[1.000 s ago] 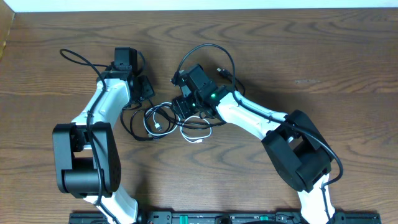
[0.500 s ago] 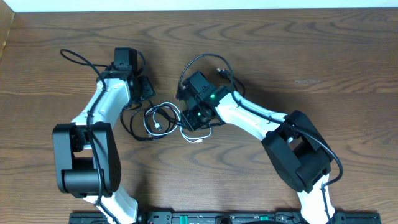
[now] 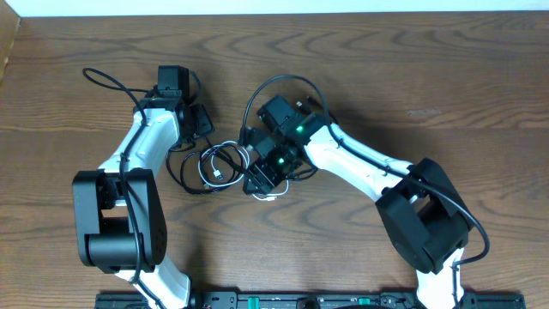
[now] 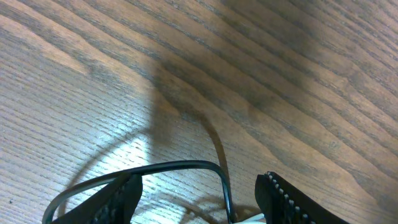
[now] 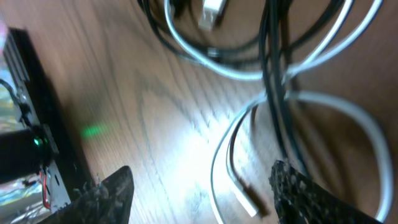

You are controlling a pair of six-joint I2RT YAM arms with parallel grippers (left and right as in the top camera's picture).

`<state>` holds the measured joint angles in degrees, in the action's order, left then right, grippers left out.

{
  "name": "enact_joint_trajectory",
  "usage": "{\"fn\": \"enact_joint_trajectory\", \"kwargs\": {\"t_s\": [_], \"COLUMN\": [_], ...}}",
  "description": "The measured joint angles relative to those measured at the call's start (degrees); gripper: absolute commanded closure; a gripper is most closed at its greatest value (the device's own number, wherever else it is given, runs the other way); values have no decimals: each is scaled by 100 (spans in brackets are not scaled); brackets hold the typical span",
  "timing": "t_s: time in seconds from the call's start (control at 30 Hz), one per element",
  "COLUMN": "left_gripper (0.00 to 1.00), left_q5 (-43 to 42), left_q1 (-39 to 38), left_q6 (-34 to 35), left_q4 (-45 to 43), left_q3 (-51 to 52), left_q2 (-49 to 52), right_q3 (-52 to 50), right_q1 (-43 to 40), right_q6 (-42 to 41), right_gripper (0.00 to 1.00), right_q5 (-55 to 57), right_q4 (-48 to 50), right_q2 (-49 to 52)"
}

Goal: Untangle cables

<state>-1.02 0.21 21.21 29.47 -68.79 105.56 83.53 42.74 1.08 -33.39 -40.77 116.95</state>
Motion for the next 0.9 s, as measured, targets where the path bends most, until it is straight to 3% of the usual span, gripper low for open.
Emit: {"fn": "enact_joint_trajectory", "kwargs": {"t_s": [0.1, 0.23, 0.3, 0.33, 0.37, 0.57, 0.73, 0.9], "left_gripper": [37, 37, 37, 37, 37, 37, 37, 37], "left_q5": [0, 2, 0, 0, 0, 0, 0, 0], "left_q1": [2, 2, 0, 0, 2, 0, 0, 0], "left_q6": [0, 0, 0, 0, 0, 0, 0, 0], "left_q4": [-2, -2, 0, 0, -2, 0, -2, -2], "left_q3": [0, 0, 0, 0, 0, 0, 0, 0], "left_q2": [0, 0, 0, 0, 0, 0, 0, 0], "right_q3": [0, 0, 0, 0, 0, 0, 0, 0], "right_q1": [129, 319, 420, 468, 503, 664, 669, 669], "right_q6": [107, 363, 457, 507, 522, 573, 586, 660], "right_gripper": [23, 26, 36, 46, 49, 48, 29, 25], "right_q5": [254, 448, 507, 544, 588, 820, 894, 922], "right_q4": [-326, -610, -629, -619, -621, -612, -614, -614], "right_q2": [0, 0, 0, 0, 0, 0, 0, 0]}}
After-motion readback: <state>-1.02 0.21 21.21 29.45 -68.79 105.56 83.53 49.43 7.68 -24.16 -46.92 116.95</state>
